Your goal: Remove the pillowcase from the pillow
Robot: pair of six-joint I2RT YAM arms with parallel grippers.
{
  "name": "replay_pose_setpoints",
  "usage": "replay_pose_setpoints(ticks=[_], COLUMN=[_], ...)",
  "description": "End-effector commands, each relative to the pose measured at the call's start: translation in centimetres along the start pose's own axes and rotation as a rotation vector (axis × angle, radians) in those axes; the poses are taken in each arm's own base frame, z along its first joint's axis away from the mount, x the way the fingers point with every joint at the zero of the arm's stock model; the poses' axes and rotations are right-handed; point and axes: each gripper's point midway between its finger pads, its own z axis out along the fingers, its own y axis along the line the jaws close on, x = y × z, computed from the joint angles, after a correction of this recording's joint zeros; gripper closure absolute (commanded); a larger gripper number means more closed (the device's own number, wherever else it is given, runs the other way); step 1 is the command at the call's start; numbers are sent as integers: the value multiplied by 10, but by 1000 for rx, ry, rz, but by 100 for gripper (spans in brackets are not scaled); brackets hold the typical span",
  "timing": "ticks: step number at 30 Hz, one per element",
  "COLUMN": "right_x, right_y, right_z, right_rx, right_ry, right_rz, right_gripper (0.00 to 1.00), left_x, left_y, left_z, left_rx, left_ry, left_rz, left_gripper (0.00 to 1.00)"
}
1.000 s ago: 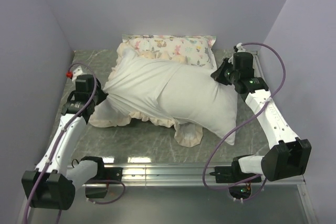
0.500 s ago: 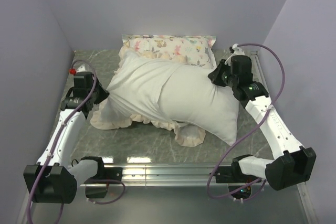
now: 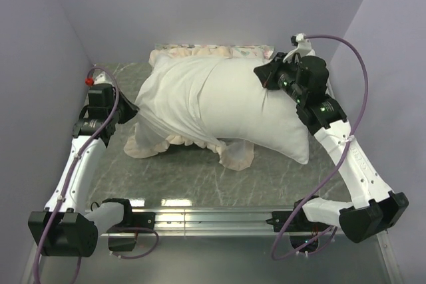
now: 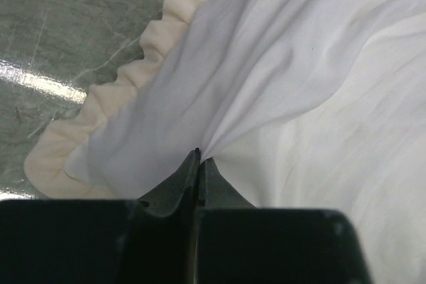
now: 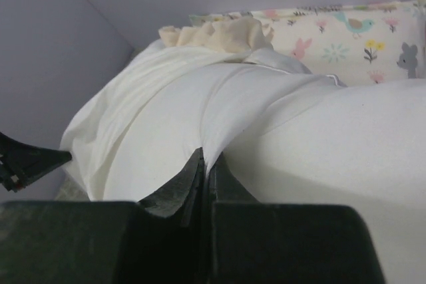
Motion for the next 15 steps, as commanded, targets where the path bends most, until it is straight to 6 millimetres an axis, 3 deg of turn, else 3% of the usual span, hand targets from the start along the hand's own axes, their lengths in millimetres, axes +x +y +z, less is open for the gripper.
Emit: replay_pose_setpoints(ticks=[1, 2, 3, 6, 9, 10, 11, 12, 15], right_x=[-22, -1, 8, 39, 55, 59, 58, 60, 54], right_y=[4, -8, -13, -34, -44, -45, -48, -48, -48], right_z=[-13, -12, -11, -7, -6, -7, -8, -10, -20], right_rx=[-18, 12, 27, 90, 138, 145, 170, 174, 201], right_ry=[-131, -95, -81, -28, 16, 31, 23, 30, 16], right_rz=[-18, -7, 1, 1, -16, -21, -28, -39, -58], right_gripper=[100, 100, 100, 100, 100, 100, 100, 100, 81], left_x=[-12, -4, -1, 22, 63, 87, 106, 130, 171], left_y=[-5, -13, -18, -34, -44, -38, -50, -37, -50], left_z=[-1, -3, -4, -20, -35, -37, -42, -34, -39], left_rx=[37, 88, 111, 170, 217, 227, 280, 251, 316], left_ry=[-61, -25, -15, -12, 29, 68, 103, 136, 191], left_rz=[3, 9, 16, 55, 51, 44, 19, 11, -6], left_gripper=[89, 82, 64, 37, 31, 30, 30, 30, 30])
